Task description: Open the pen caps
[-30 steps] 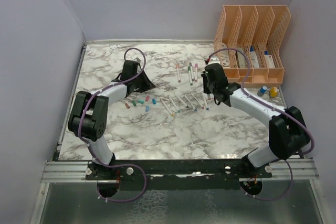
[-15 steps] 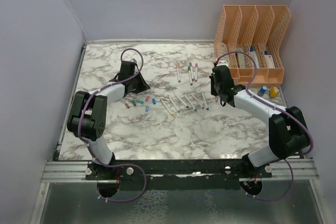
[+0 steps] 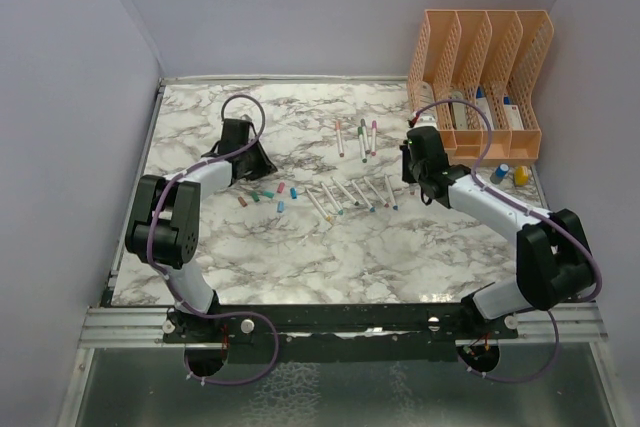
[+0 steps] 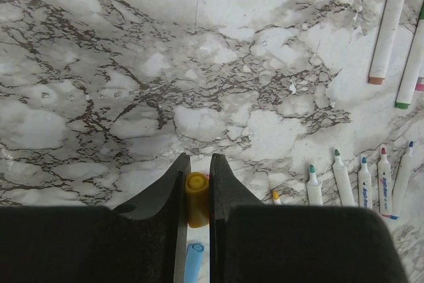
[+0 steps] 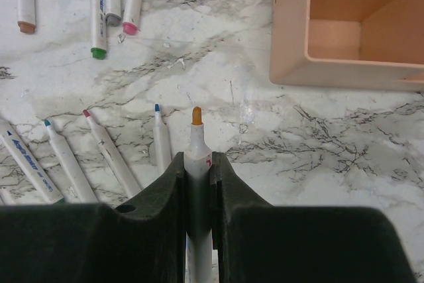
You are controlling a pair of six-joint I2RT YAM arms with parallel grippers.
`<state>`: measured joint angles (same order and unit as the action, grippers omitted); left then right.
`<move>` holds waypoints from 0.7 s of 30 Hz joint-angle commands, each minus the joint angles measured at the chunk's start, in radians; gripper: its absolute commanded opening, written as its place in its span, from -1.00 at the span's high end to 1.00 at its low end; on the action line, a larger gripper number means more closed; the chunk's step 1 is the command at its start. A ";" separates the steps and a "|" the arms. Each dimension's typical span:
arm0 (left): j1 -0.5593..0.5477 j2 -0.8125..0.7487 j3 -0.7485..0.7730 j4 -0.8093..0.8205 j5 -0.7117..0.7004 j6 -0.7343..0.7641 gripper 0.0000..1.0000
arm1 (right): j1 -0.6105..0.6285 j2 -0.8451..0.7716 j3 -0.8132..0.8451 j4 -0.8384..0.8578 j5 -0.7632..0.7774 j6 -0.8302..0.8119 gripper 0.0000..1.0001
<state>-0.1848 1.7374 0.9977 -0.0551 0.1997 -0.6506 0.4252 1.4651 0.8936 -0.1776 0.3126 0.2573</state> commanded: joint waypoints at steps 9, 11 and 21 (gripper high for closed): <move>0.022 -0.031 -0.057 0.000 -0.004 0.022 0.61 | -0.014 0.036 -0.011 0.064 -0.065 0.003 0.98; 0.023 -0.032 -0.065 0.001 -0.003 0.022 0.56 | -0.015 0.045 -0.017 0.080 -0.079 0.002 0.98; 0.041 -0.060 -0.074 -0.019 -0.008 0.016 0.25 | -0.034 0.136 -0.021 0.109 -0.108 -0.005 0.98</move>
<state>-0.1574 1.7340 0.9287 -0.0547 0.2001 -0.6373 0.4034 1.5658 0.8810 -0.1192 0.2379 0.2569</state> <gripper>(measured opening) 0.369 0.132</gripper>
